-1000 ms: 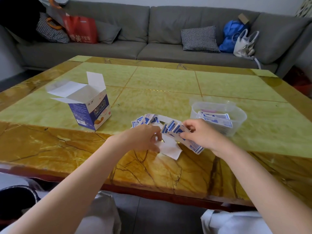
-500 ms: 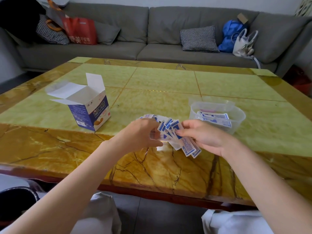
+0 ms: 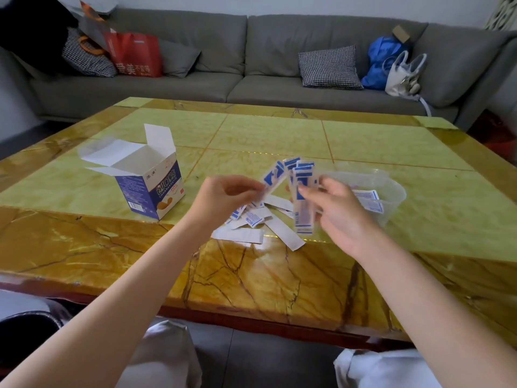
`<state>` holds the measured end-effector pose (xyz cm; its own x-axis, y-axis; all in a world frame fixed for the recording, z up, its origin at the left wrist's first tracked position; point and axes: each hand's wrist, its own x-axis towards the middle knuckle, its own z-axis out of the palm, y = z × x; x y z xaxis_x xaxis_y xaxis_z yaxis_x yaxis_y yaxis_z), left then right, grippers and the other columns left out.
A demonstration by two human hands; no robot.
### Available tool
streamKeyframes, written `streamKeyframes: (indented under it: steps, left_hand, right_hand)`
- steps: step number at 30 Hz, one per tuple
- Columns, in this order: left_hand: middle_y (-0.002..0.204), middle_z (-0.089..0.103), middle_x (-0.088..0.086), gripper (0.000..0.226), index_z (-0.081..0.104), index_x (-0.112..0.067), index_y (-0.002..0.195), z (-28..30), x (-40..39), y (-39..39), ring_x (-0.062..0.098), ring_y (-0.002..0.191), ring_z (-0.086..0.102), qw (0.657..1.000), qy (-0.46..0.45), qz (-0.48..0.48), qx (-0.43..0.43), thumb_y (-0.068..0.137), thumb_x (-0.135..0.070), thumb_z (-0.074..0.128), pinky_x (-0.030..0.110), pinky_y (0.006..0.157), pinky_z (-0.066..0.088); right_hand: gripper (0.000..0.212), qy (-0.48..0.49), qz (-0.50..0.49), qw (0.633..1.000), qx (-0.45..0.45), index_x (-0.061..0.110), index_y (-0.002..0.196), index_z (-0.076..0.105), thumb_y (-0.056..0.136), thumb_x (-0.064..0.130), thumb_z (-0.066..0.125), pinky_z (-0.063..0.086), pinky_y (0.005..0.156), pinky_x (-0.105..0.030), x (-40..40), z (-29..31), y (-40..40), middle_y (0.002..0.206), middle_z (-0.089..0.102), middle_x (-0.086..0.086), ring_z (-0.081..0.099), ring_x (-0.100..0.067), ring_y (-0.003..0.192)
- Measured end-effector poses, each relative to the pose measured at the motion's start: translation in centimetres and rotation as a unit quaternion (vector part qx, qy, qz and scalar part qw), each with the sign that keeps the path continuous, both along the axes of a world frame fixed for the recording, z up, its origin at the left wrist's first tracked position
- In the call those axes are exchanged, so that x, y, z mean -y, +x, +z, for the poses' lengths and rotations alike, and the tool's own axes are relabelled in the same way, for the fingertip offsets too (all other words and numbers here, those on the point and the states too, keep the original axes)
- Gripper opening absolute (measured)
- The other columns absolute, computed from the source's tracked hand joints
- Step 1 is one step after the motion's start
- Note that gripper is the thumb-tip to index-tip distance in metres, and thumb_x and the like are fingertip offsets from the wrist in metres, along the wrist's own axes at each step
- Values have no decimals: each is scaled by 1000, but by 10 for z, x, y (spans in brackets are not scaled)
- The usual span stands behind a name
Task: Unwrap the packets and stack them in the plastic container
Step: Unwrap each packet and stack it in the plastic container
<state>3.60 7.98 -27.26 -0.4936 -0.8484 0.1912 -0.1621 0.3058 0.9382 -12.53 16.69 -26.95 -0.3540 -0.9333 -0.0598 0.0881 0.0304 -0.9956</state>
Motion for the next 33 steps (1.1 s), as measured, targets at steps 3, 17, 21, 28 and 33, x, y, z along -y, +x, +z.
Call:
streamKeyframes:
  steps: [3,17,21,28,33]
  left_hand:
    - [69,70,-18,24,71,-20,81,-1,-9,-8,-6,70,64,994,-10,-93,54,80,2,63,8,71,51]
    - [94,57,-1,24,64,-16,101,-25,-12,-14,7,72,48,920,-141,-104,352,80,-26,69,12,59,36]
    - [86,62,-2,17,66,-16,94,-27,-8,-14,9,74,52,928,-132,-96,336,81,-26,67,16,62,40]
    - [82,65,-2,14,67,-14,95,-27,-10,-19,14,75,58,939,-120,-87,309,82,-19,66,21,68,48]
    - [91,69,3,14,68,-12,94,-27,-13,-23,18,86,63,937,-146,-86,304,81,-14,66,35,83,51]
  right_hand:
    - [14,-13,16,1000,-10,16,92,61,90,4,55,48,74,-28,3,-2,10,92,67,-5,63,-17,82]
    - [25,59,181,719,-669,16,117,53,93,24,48,40,96,-35,-4,-27,-2,115,52,1,41,-16,115]
    - [28,96,155,708,-683,22,115,53,92,37,50,43,90,-30,-14,-22,-19,114,53,7,44,-14,111]
    - [17,120,141,751,-634,14,100,64,91,25,54,36,73,-24,-15,-21,-28,96,52,3,51,-16,95]
    - [20,90,131,769,-619,15,108,62,93,14,49,35,72,-23,-17,-17,-25,95,54,2,49,-13,90]
